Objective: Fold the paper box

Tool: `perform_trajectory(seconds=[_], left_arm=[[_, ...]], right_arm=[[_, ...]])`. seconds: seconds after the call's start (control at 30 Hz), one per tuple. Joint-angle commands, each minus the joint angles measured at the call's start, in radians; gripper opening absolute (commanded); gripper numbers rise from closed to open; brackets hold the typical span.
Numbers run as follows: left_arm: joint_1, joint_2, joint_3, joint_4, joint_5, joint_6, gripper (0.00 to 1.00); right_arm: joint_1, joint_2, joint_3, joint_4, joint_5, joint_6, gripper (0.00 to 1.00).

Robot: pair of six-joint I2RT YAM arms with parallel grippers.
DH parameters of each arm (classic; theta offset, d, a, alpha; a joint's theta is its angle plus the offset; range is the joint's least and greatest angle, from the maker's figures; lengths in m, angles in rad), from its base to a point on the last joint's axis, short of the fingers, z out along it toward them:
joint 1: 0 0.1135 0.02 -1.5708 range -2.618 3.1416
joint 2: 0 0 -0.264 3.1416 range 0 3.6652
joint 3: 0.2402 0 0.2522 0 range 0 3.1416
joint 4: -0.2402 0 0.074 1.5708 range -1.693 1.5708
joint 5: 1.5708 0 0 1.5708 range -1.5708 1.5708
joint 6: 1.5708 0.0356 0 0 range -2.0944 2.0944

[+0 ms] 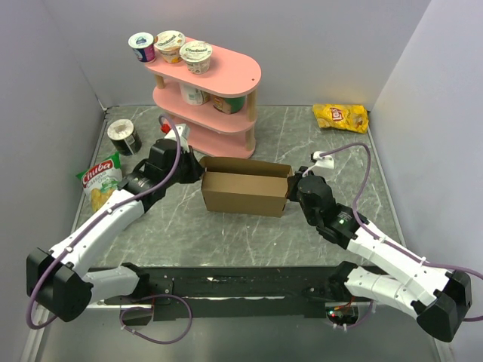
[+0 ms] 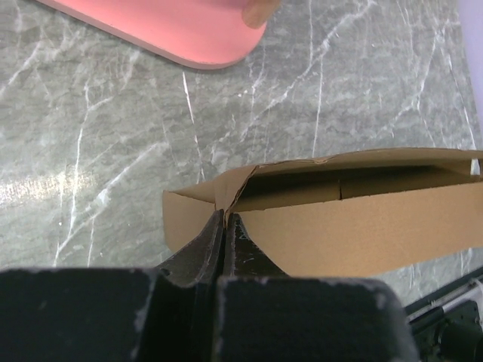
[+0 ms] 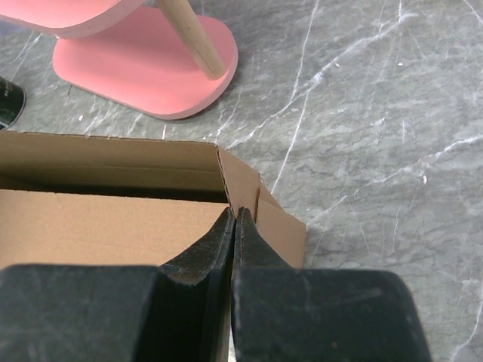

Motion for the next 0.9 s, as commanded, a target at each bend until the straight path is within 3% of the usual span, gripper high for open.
perform_trajectory(seconds=[0.0,0.47,0.7,0.87], left_arm=[[-0.043,-0.025,-0.03,0.007,-0.038,-0.061,0.01],[-0.103,-0.071,-0.202,0.121,-0.136,-0.096,0.01],[-0.105,-0.109,-0.305,0.168,-0.118,-0.113,0.01],[-0.108,-0.14,-0.408,0.291,-0.091,-0.128,0.01]], right_arm=[[0.023,0.062,-0.038,-0.209,-0.081,-0.007,0.0],[0.026,0.048,-0.038,-0.217,-0.07,-0.003,0.0],[0.031,0.048,-0.038,-0.217,-0.067,-0.002,0.0],[0.032,0.051,-0.038,-0.217,-0.064,-0.003,0.0]])
